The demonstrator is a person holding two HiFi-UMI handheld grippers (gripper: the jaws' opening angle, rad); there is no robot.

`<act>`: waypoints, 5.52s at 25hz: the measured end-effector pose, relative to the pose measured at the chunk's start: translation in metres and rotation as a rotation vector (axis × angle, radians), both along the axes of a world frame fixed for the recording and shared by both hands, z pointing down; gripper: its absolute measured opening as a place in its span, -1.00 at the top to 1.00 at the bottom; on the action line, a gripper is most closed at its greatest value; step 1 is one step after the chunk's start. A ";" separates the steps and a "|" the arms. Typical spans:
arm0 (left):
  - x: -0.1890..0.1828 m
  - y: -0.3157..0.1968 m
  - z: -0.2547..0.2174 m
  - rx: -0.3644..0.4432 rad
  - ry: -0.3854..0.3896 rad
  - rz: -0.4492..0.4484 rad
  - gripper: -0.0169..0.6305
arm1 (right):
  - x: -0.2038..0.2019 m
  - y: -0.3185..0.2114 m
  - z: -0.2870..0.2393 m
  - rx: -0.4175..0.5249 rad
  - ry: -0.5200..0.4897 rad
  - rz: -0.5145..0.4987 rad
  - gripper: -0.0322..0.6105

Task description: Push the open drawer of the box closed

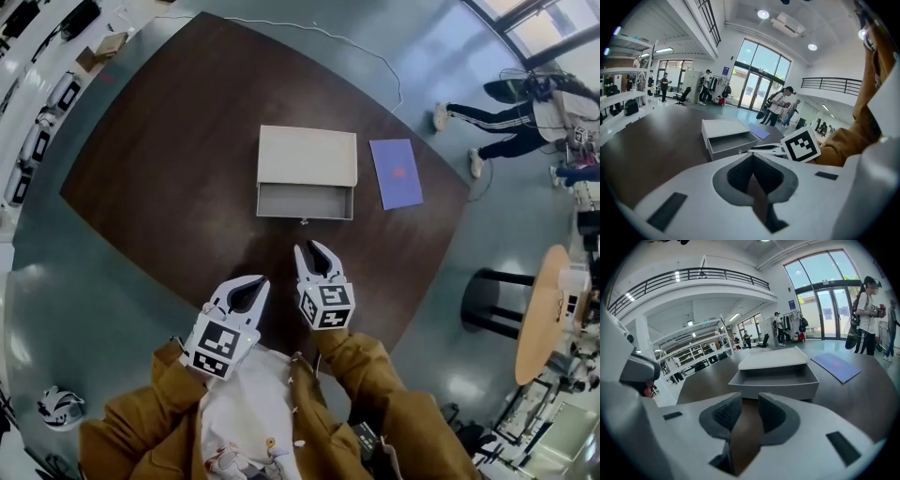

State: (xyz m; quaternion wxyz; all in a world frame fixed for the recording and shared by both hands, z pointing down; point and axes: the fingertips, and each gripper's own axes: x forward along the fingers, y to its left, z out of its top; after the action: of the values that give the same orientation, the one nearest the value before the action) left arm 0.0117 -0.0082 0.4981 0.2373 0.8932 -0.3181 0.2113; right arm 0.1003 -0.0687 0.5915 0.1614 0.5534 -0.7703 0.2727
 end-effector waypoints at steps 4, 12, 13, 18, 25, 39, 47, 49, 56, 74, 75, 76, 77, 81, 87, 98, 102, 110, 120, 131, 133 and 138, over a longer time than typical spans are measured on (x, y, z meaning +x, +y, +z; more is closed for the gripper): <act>0.014 -0.008 0.007 -0.016 0.005 0.004 0.93 | 0.010 -0.015 0.017 -0.014 0.023 0.002 0.55; 0.023 -0.009 0.017 -0.060 0.018 0.025 0.93 | 0.025 -0.030 0.048 -0.072 0.056 0.049 0.55; 0.023 -0.009 0.016 -0.059 0.018 0.028 0.93 | 0.025 -0.031 0.050 -0.077 0.059 0.052 0.55; 0.021 -0.010 0.016 -0.057 0.012 0.036 0.93 | 0.024 -0.039 0.060 -0.089 0.070 0.061 0.55; 0.018 -0.012 0.017 -0.061 0.020 0.026 0.93 | 0.026 -0.051 0.068 -0.100 0.081 0.072 0.58; 0.013 -0.012 0.017 -0.062 0.019 0.019 0.93 | 0.027 -0.056 0.070 -0.108 0.076 0.093 0.67; 0.014 -0.013 0.015 -0.051 0.020 0.028 0.93 | 0.029 -0.060 0.069 -0.125 0.052 0.102 0.67; 0.012 -0.013 0.015 -0.050 0.021 0.026 0.93 | 0.028 -0.060 0.069 -0.123 0.057 0.101 0.67; 0.009 -0.013 0.014 -0.052 0.021 0.018 0.93 | 0.027 -0.066 0.068 -0.123 0.068 0.093 0.67; 0.012 -0.023 0.021 -0.072 0.024 0.018 0.93 | 0.028 -0.094 0.068 -0.111 0.076 0.087 0.67; 0.012 -0.024 0.022 -0.073 0.024 0.018 0.93 | 0.028 -0.096 0.069 -0.110 0.077 0.086 0.67; 0.013 -0.025 0.023 -0.074 0.024 0.018 0.93 | 0.029 -0.098 0.069 -0.110 0.077 0.086 0.67; 0.013 -0.026 0.024 -0.076 0.024 0.018 0.93 | 0.029 -0.100 0.069 -0.109 0.077 0.087 0.67; 0.012 -0.029 0.026 -0.084 0.024 0.019 0.93 | 0.029 -0.105 0.068 -0.107 0.079 0.089 0.67; 0.011 -0.033 0.030 -0.092 0.023 0.020 0.93 | 0.030 -0.114 0.069 -0.100 0.078 0.094 0.67; 0.001 -0.039 0.032 -0.102 0.023 0.008 0.93 | 0.031 -0.131 0.068 -0.091 0.086 0.102 0.67; -0.003 -0.040 0.034 -0.102 0.023 0.006 0.93 | 0.030 -0.137 0.069 -0.087 0.091 0.110 0.67; -0.007 -0.043 0.032 -0.095 0.023 0.003 0.93 | 0.032 -0.142 0.069 -0.081 0.103 0.113 0.67; -0.009 -0.041 0.021 -0.067 0.032 0.007 0.93 | 0.022 -0.136 0.063 -0.091 0.068 0.111 0.35; 0.003 -0.026 -0.002 -0.020 0.064 0.020 0.93 | 0.019 -0.093 -0.008 0.024 -0.001 0.049 0.35; 0.007 -0.023 -0.006 -0.001 0.071 0.022 0.93 | 0.017 -0.082 -0.031 0.067 -0.023 0.028 0.38; 0.014 -0.011 -0.019 -0.010 0.106 0.006 0.93 | 0.019 -0.053 -0.086 0.160 -0.085 0.016 0.46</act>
State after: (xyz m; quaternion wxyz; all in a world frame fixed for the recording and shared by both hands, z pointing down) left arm 0.0254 -0.0189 0.4795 0.2576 0.9029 -0.3013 0.1660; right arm 0.1190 -0.1217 0.5054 0.0816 0.5588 -0.7912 0.2347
